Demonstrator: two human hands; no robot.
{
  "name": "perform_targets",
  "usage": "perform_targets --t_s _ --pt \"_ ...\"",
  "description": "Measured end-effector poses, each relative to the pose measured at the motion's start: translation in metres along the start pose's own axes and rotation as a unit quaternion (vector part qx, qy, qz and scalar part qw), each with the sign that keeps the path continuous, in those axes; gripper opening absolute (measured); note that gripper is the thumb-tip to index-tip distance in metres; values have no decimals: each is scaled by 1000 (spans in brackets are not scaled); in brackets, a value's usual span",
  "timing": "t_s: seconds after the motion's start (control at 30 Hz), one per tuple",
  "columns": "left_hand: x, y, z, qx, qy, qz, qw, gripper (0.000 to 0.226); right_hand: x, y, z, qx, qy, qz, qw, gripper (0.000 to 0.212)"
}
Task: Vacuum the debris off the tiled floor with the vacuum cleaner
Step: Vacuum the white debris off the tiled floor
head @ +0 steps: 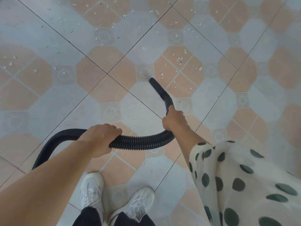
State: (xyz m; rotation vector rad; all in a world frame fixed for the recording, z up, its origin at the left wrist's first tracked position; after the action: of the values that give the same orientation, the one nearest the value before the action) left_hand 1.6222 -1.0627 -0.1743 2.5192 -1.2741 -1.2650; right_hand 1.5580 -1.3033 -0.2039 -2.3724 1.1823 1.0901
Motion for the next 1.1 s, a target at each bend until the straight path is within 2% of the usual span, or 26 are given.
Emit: perform_targets --t_s 0.17,0.37,0.5,0.73,0.93,1.1 --pt "8 40 4 1 -6 18 1000 20 -2 47 -4 15 -1 45 999 56" --pt "29 56 -6 -1 13 6 1000 19 29 53 -26 1 19 18 1000 58" --pt "27 65 -9 10 -20 2 1000 22 25 63 -17 5 6 19 1000 60" --pt "26 104 3 30 -46 33 998 26 2 116 -2 33 -19 73 997 69" --pt "37 119 6 34 -33 29 998 26 17 131 -10 34 0 54 998 60" --pt "47 129 -3 45 -29 23 998 24 22 150 -9 74 -8 83 994 55"
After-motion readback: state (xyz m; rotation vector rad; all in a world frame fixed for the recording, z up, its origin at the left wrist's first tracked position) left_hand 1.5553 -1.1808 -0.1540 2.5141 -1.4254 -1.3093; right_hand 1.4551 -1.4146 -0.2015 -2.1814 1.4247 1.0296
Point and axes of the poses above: each hand's wrist, its own x-axis towards the middle knuckle, its own z-axis out of the palm, y = z × x, the point moved 1 cm from there along x, towards the middle knuckle, and after that the axes turned 6 degrees about -x, right-handed, at the moved point
